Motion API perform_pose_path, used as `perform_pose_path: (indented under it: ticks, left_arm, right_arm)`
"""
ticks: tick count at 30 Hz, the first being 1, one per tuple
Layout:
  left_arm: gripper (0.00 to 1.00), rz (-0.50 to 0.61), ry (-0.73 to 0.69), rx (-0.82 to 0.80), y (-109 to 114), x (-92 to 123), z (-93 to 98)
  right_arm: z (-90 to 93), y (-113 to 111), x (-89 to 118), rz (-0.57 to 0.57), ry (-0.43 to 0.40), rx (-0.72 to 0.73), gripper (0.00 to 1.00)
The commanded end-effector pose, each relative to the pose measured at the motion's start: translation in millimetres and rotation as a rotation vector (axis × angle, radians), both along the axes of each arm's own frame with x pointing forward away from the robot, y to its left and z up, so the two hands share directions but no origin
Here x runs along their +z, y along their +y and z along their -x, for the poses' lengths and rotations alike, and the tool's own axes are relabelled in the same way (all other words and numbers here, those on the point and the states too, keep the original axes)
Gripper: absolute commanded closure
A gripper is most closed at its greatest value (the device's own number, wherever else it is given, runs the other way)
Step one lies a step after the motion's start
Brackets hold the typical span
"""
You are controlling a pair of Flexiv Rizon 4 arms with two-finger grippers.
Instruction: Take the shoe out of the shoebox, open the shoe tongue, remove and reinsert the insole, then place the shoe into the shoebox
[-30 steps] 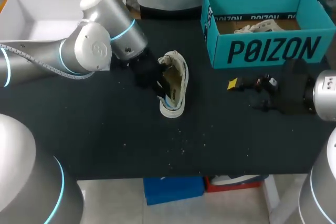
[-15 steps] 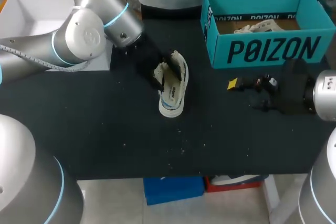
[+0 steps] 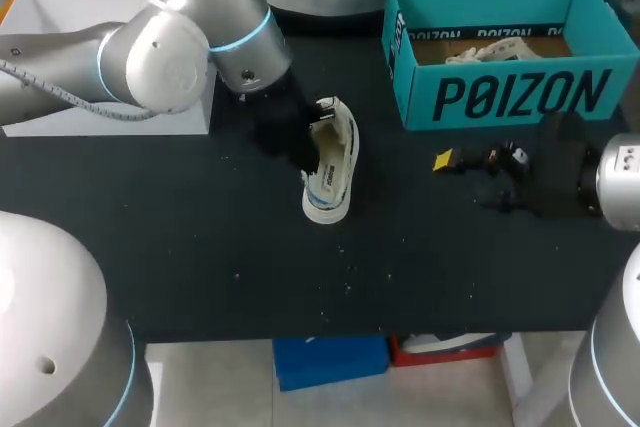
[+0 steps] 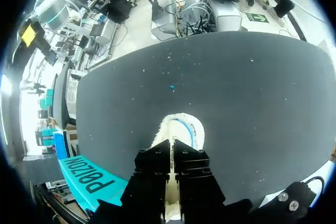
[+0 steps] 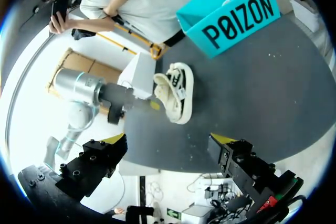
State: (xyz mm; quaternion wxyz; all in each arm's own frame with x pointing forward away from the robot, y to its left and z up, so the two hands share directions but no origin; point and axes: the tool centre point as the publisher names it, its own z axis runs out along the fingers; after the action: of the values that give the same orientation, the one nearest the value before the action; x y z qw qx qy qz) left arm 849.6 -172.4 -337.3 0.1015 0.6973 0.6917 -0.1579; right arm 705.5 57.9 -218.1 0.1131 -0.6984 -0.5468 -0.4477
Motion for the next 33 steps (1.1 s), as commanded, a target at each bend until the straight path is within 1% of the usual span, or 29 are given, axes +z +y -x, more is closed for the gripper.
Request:
perform_pose_path:
  ticks: [1,6,10,17,26,33]
  left_arm:
    - [1.00,-0.105,0.007,0.013,-1,-12,-2.8]
    - [1.00,-0.123,0.015,0.018,-3,-32,-3.5]
    - [1.00,-0.120,0.018,0.012,-8,-43,-4.9]
    - [1.00,-0.165,0.035,-0.017,-11,-61,-4.6]
    - [1.00,-0.192,0.052,-0.030,-13,-75,-4.0]
    - [1.00,-0.215,0.061,-0.030,-8,-84,-4.8]
  right_arm:
    - [1.0,-1,1,-0.001,0.001,0.002,0.00]
    - [1.0,-1,1,-0.001,0.001,0.002,0.00]
    - [1.0,-1,1,-0.001,0.001,0.002,0.00]
    - [1.0,-1,1,-0.001,0.001,0.002,0.00]
    - [1.0,-1,1,-0.001,0.001,0.002,0.00]
    - [1.0,-1,1,-0.001,0.001,0.002,0.00]
